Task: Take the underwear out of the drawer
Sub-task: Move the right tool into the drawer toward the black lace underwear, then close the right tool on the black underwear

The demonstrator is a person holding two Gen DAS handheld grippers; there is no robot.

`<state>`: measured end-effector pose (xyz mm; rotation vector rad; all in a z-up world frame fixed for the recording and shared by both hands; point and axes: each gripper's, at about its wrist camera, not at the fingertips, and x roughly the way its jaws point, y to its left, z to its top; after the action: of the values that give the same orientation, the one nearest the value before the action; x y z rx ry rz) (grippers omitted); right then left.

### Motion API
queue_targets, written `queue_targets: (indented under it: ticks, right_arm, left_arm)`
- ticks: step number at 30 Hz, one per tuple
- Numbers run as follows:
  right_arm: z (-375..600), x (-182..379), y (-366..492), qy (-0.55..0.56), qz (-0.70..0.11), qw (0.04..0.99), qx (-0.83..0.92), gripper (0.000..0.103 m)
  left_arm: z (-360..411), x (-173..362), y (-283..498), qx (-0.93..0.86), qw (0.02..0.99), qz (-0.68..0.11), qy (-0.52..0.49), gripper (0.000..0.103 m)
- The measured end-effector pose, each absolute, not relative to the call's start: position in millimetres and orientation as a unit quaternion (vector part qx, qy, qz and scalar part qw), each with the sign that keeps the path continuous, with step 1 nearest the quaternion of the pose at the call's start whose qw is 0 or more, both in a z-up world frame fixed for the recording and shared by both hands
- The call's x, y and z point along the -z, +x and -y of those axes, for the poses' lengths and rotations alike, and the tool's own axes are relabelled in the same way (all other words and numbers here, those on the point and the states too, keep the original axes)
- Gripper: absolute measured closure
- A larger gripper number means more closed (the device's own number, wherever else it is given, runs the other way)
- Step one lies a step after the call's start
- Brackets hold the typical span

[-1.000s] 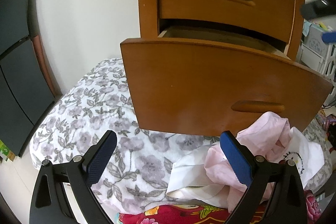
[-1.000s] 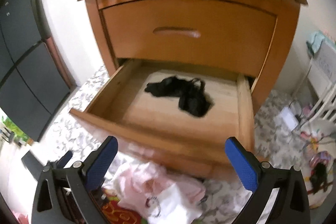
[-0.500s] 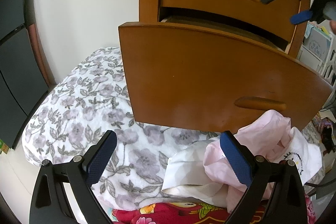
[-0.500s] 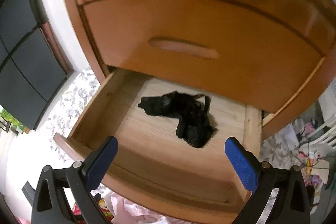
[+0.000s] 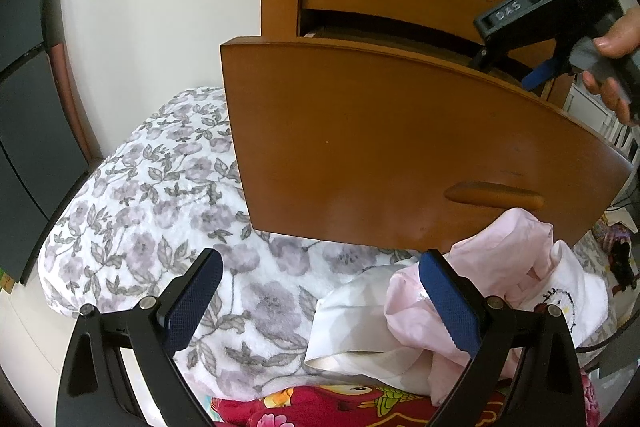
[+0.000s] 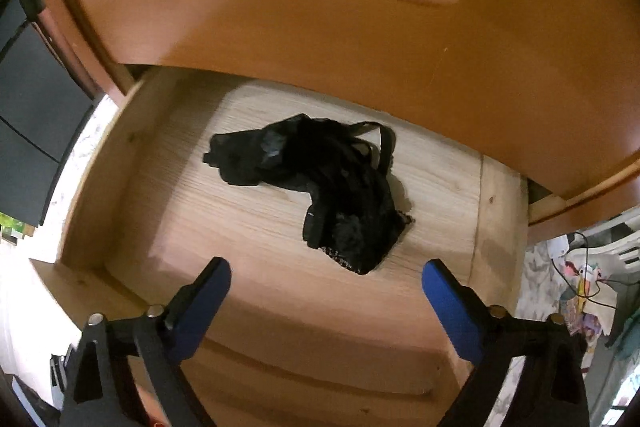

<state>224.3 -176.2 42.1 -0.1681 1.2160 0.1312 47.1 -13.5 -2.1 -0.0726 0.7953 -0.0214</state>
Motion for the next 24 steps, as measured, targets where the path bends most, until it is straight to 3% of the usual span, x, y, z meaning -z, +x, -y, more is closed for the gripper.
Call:
queue_targets:
  ticks: [7,21,24]
  right_arm:
    - [173.4,-30.0,237.5,-0.112,-0.568,0.813,-0.063,0.019]
    - [169.2,-10.9,264.1,-0.136,-0.592,0.792,-0.06,0.025]
    - [169.0,-4.6,268.0,-0.141,-0.6,0.785,-0.058,0.03]
  left_arm:
    - [12.3,3.9,48.6,0.012,0.919,-0.392,-0.04,0.004]
    - [10.8,5.0,51.1,0.016,0.915,-0.4,-0.045,0.004]
    - [9.9,5.6,52.1,0.017,0.914,-0.402,-0.047,0.004]
